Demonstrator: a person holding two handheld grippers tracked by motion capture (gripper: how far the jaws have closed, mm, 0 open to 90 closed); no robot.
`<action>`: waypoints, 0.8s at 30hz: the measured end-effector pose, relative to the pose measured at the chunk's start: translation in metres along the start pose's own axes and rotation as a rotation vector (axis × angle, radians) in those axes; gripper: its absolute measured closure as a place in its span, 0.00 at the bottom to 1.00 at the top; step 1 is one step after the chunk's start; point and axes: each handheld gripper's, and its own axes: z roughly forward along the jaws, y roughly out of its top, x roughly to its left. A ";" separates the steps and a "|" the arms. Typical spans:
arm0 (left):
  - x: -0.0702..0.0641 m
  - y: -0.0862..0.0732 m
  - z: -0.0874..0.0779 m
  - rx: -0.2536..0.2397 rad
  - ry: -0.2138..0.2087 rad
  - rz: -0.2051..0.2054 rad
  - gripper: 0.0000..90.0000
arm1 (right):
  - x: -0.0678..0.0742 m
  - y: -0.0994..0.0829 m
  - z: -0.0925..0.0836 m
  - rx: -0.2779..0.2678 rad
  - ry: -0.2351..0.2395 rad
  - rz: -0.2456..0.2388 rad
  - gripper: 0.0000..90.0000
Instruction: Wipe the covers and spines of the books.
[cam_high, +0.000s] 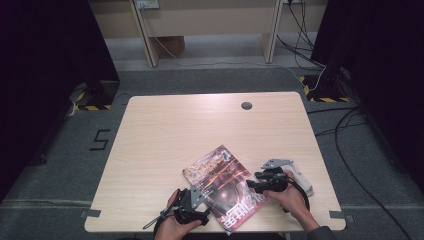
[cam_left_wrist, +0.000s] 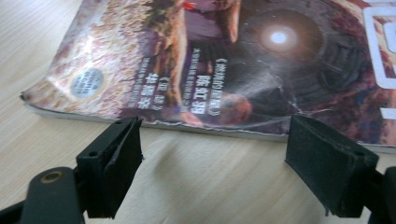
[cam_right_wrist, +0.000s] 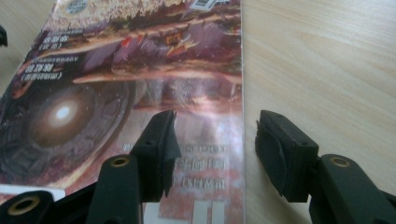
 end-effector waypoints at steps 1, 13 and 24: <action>0.001 0.000 0.000 -0.001 -0.001 -0.004 0.20 | 0.000 0.002 0.001 0.001 -0.003 -0.003 0.53; 0.002 -0.001 0.001 0.014 -0.018 -0.061 0.18 | 0.001 0.015 0.017 -0.015 0.029 0.030 0.50; 0.003 -0.003 0.003 0.008 -0.001 -0.079 0.12 | 0.002 0.017 0.020 -0.023 0.028 0.106 0.48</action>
